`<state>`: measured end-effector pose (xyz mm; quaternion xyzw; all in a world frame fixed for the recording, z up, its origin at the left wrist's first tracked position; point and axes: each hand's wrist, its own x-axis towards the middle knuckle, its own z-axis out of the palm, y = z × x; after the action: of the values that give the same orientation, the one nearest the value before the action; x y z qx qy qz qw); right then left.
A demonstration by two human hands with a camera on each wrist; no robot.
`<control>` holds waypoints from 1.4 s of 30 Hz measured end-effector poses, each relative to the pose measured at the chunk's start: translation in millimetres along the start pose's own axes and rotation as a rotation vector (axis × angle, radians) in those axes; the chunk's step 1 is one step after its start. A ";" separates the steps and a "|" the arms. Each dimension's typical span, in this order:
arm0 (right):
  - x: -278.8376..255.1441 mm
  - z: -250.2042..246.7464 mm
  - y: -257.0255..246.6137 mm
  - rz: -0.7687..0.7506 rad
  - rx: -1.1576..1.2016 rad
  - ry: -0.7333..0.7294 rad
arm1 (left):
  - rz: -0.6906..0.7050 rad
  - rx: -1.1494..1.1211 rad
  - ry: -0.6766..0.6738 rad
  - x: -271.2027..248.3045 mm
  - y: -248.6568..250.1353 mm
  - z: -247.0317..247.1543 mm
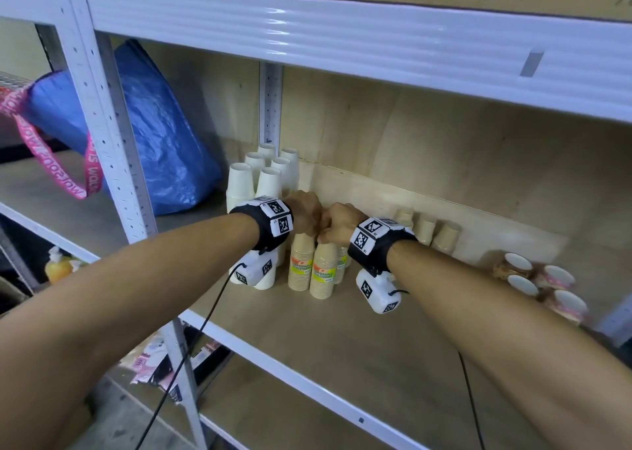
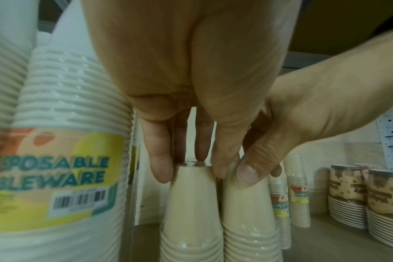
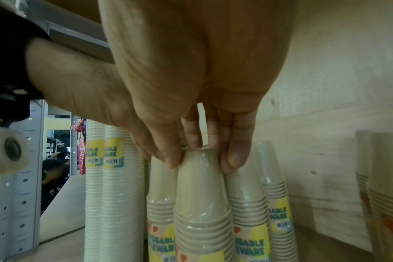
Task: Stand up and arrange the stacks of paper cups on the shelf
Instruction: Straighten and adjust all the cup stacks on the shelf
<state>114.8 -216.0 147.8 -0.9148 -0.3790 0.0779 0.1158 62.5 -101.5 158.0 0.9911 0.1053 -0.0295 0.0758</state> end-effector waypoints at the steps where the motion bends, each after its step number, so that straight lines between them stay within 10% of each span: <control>1: 0.0 0.7 0.2 0.000 -0.002 -0.004 | -0.001 0.002 -0.008 0.5 -0.9 2.4; 23: -17.8 -6.4 9.7 -0.024 0.004 -0.056 | 0.085 -0.021 -0.028 -4.3 13.9 -3.5; 42: -80.7 -58.0 107.0 0.264 -0.019 -0.045 | 0.326 -0.076 -0.020 24.7 126.6 -18.5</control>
<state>143.9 -355.6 179.0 -0.9558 -0.2587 0.1091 0.0872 114.4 -216.0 192.7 0.9911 -0.0567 -0.0228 0.1180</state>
